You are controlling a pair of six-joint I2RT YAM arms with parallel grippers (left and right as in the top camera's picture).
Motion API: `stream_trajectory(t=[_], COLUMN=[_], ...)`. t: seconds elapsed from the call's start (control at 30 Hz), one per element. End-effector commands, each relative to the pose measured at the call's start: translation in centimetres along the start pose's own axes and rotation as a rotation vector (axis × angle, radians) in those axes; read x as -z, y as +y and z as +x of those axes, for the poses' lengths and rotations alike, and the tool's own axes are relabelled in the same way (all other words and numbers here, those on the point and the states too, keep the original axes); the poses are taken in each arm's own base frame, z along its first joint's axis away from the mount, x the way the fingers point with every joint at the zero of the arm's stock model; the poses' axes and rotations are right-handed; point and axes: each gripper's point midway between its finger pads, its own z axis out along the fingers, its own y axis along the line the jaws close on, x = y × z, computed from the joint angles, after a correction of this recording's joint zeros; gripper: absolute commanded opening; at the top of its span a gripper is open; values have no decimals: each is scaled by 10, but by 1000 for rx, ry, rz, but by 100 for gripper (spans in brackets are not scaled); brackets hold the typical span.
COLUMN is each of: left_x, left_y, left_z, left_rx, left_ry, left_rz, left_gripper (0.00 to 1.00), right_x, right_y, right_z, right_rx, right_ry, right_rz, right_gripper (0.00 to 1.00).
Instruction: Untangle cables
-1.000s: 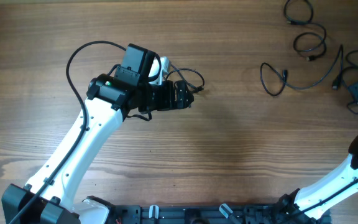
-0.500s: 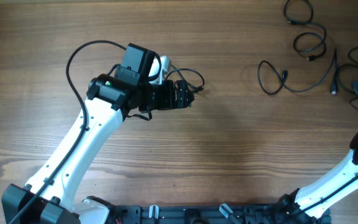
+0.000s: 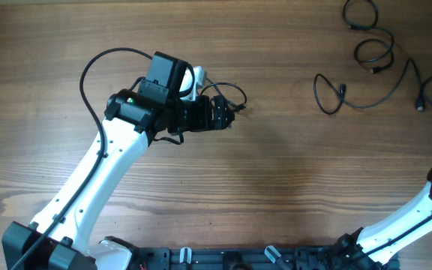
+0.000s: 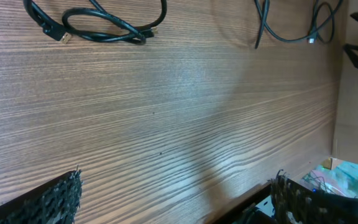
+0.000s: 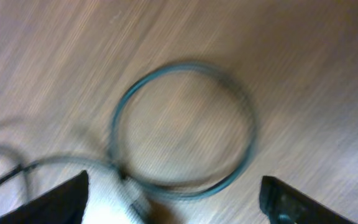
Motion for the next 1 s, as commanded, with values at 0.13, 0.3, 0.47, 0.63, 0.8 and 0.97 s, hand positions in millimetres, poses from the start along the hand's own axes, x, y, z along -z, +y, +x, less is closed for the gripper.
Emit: stream_trajectory(t=[0.13,0.3,0.47,0.63,0.8,0.97], left_x=[0,0,-2,-2,-2,-2], left_y=[4,3,4,4,4,4], left_z=[-2,-4,-3,-3,-2,-2], left_rx=[10,5,9,9,10,10], left_ry=[-5,-13,-7,-5,-5,-5], left_rz=[-7,-4,-7,-8,-9,-8], left_gripper=[100,100,100,100,100,100], right_x=[117,173,157,122,94,74], right_y=[82,181,209,206,190,185], right_z=[-6,110,240,276,297,307], right_rx=[10,486,807,842,855,817], right_ry=[5,224,415,329,314,281], right_rz=[-320,-528,-439,-267,-258,-276], right_gripper=[93,94,94,94,94,59])
